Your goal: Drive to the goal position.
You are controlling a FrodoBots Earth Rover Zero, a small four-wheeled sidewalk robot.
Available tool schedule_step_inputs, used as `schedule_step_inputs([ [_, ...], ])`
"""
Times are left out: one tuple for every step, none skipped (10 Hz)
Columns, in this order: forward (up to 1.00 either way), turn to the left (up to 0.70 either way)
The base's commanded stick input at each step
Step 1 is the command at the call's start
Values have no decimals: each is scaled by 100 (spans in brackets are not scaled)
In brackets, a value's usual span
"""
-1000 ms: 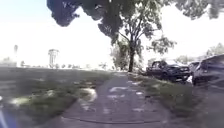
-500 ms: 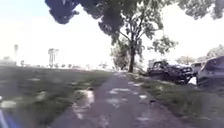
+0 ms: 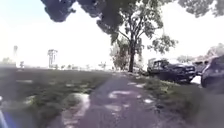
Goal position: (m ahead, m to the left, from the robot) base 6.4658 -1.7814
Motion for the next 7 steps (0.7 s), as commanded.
schedule_step_inputs([
  [70, 0],
  [70, 0],
  [70, 0],
  [70, 0],
  [70, 0],
  [70, 0],
  [70, 0],
])
